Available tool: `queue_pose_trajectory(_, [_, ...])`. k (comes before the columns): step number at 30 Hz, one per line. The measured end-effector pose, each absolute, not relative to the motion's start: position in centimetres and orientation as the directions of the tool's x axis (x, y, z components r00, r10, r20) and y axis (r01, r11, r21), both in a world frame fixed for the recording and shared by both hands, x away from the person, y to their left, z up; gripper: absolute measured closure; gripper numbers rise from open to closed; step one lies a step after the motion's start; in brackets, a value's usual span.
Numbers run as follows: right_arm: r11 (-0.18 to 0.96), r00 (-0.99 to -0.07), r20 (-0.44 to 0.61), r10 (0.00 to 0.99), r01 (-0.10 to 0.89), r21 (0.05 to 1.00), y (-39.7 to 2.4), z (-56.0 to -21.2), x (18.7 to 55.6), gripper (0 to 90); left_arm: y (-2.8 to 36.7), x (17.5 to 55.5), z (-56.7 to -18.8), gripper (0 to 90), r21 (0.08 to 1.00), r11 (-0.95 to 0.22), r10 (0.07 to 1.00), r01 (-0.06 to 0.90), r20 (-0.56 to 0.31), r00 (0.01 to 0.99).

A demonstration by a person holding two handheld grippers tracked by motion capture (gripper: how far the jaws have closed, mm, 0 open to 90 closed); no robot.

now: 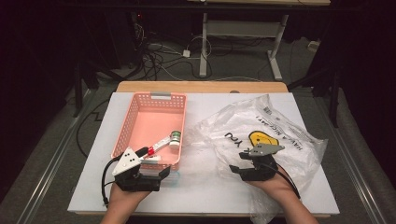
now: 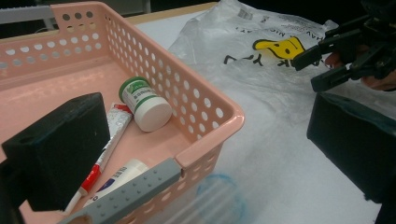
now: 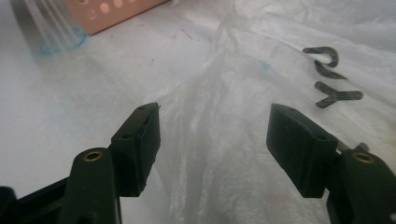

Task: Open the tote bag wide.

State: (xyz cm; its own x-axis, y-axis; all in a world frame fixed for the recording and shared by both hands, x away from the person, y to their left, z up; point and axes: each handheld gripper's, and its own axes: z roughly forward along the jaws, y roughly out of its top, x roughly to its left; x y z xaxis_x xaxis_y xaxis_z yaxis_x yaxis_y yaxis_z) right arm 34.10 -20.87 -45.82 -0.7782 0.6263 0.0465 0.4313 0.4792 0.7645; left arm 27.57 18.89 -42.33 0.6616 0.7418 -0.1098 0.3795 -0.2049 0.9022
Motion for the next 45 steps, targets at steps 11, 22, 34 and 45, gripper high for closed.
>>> queue_pose_trajectory(11, [0.577, -0.810, -0.003, 0.586, 0.415, 0.703, -19.1, -47.7, 33.6, 52.5, 18.8, 27.6, -42.4, 0.0, 0.901, -0.206, 0.738, 0.380, -0.112, 0.665])
queue_pose_trajectory(22, [0.552, -0.799, 0.017, 0.602, 0.431, 0.714, -19.5, -47.7, 33.7, 71.8, 18.8, 27.6, -42.4, 0.0, 0.900, -0.205, 0.736, 0.384, -0.116, 0.667])
queue_pose_trajectory(34, [0.514, -0.792, 0.030, 0.609, 0.424, 0.746, -20.1, -47.2, 33.6, 81.3, 18.7, 27.6, -42.4, 0.0, 0.900, -0.205, 0.733, 0.385, -0.120, 0.670])
queue_pose_trajectory(45, [0.484, -0.779, 0.035, 0.627, 0.424, 0.766, -20.6, -46.8, 33.6, 86.1, 18.7, 27.6, -42.4, 0.0, 0.899, -0.208, 0.732, 0.385, -0.118, 0.671])
